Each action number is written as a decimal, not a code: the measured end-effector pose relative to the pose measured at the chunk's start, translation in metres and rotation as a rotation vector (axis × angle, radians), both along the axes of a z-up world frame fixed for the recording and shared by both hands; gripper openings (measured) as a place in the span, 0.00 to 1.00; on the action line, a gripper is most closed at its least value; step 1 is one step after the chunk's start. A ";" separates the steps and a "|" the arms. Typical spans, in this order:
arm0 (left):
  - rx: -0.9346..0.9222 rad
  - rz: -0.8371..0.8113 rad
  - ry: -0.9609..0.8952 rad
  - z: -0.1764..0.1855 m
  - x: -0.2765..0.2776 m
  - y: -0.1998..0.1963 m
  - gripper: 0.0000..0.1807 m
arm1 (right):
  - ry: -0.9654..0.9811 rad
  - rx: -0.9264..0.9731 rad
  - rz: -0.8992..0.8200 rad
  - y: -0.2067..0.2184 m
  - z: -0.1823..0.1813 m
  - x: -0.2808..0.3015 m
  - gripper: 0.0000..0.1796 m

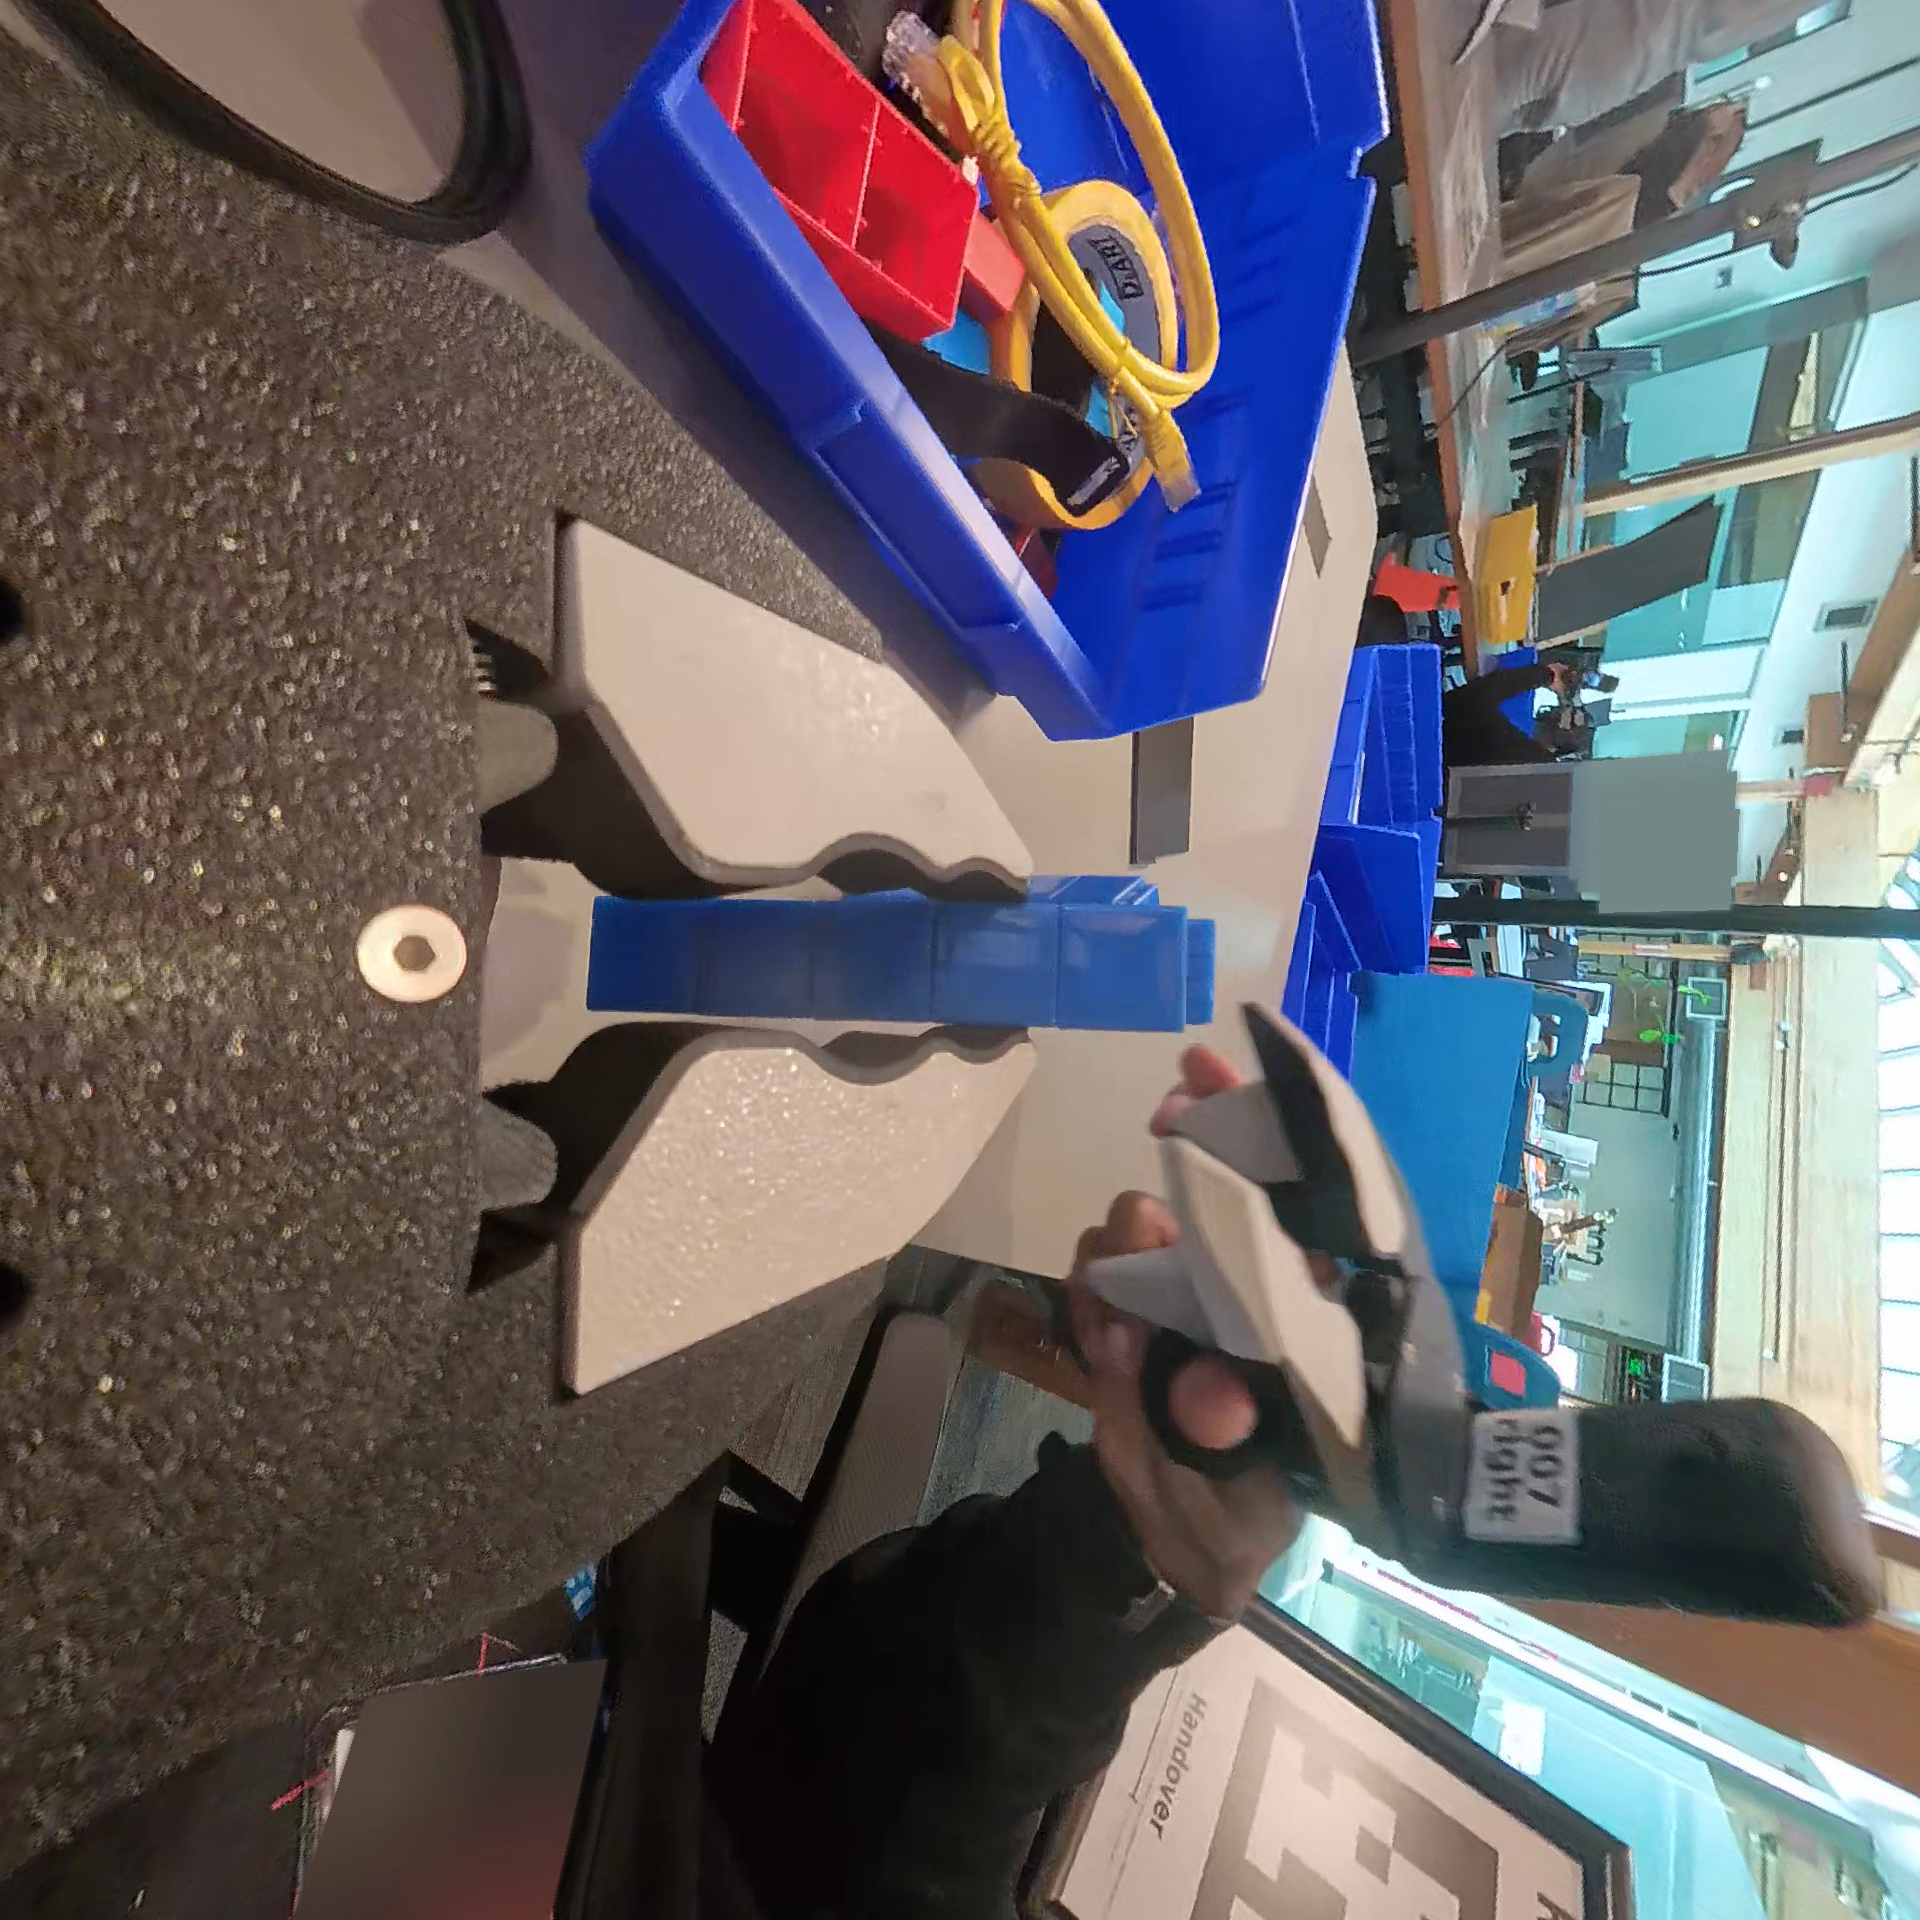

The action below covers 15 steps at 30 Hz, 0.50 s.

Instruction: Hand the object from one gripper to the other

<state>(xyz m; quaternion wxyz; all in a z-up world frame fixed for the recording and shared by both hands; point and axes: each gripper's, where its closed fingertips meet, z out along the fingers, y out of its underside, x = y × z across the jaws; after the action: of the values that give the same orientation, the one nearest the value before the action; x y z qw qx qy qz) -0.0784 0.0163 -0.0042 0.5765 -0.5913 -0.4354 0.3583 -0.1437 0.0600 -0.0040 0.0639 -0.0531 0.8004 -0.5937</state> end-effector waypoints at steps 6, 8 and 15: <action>-0.008 0.022 -0.029 -0.004 -0.002 0.004 0.13 | 0.083 0.215 -0.091 -0.026 -0.063 -0.009 0.34; -0.011 0.023 -0.033 -0.004 -0.002 0.005 0.13 | 0.113 0.259 -0.103 -0.034 -0.075 -0.011 0.30; 0.036 -0.005 -0.097 -0.014 -0.005 0.006 0.13 | 0.080 0.208 -0.030 -0.043 -0.067 -0.008 0.12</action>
<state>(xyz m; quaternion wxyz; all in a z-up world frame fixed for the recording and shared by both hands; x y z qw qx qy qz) -0.0834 0.0225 -0.0179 0.5662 -0.5986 -0.4677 0.3199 -0.1520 0.0173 -0.0712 0.0283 -0.0580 0.8602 -0.5058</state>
